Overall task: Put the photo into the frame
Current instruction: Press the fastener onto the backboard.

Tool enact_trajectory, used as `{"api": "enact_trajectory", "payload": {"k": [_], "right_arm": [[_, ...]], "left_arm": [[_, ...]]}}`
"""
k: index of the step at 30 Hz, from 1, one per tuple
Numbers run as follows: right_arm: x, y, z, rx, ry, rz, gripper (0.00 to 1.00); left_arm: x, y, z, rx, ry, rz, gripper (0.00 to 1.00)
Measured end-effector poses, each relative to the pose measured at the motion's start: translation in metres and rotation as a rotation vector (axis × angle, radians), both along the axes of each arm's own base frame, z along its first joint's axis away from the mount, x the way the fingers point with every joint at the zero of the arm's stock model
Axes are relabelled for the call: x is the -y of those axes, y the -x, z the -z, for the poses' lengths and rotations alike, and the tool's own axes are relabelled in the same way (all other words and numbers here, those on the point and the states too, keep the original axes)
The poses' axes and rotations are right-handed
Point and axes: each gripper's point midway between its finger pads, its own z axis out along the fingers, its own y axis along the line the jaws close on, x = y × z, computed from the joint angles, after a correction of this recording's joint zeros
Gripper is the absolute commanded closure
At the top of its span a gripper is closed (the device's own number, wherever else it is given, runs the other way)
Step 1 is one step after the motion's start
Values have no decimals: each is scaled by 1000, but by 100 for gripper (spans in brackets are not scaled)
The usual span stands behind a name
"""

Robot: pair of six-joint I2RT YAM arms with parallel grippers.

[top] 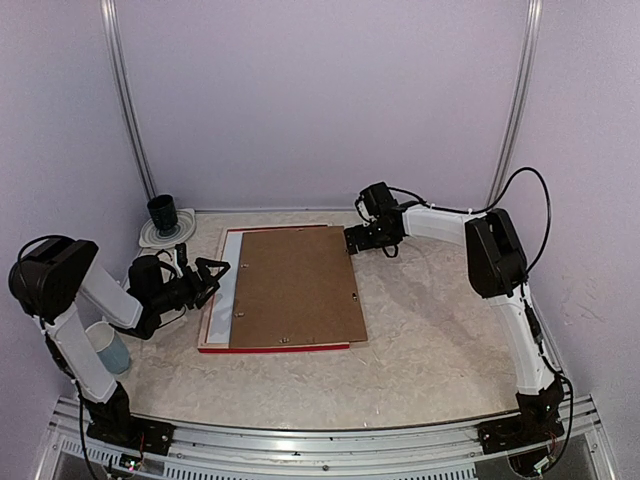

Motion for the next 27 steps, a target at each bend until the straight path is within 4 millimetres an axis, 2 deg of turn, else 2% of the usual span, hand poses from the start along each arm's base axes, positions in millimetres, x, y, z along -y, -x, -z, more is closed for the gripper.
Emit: {"api": "enact_trajectory", "payload": {"k": [27], "right_arm": [[-1, 27, -2, -42, 25, -23, 1]], "left_arm": [[1, 0, 2, -6, 15, 2, 1]]}}
